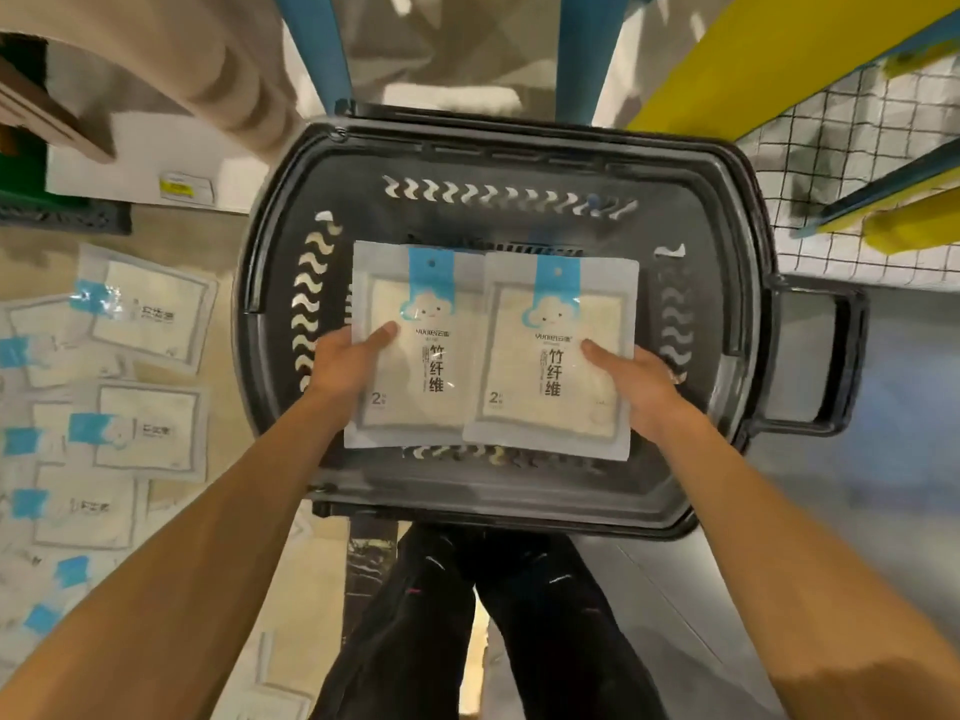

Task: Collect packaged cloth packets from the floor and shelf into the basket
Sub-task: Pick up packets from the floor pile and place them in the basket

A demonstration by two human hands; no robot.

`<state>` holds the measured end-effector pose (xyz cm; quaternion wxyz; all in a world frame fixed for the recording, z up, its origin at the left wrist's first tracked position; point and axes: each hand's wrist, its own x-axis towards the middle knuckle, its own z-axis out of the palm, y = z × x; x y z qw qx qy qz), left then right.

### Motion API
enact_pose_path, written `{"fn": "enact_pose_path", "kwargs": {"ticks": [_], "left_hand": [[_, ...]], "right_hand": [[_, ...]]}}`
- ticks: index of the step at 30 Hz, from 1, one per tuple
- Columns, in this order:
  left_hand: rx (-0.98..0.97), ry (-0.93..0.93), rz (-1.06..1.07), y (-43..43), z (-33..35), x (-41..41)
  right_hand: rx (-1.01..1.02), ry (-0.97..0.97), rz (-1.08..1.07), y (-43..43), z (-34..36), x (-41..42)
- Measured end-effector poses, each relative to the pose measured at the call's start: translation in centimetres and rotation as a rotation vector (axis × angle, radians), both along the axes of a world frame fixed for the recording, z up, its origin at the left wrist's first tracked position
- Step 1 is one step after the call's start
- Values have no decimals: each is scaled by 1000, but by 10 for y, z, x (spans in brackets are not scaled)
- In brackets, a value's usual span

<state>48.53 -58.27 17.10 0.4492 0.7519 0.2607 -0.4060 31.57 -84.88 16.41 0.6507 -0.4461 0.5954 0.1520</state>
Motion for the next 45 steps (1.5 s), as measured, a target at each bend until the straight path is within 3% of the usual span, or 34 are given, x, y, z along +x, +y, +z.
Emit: {"fn": "enact_pose_path", "kwargs": {"ticks": [6, 13, 16, 21, 28, 45], "left_hand": [[-45, 78, -62, -12, -75, 20], [55, 51, -90, -17, -143, 35], [136, 14, -107, -21, -167, 38], [225, -19, -141, -15, -187, 39], [270, -85, -128, -16, -199, 35], [287, -42, -163, -18, -192, 30]], "right_hand": [[-44, 7, 28, -10, -83, 13], [-41, -7, -13, -7, -142, 24], [-145, -2, 30, -6, -167, 25], [-349, 169, 150, -7, -203, 20], [-495, 232, 244, -3, -216, 18], [-434, 159, 343, -18, -198, 18]]}}
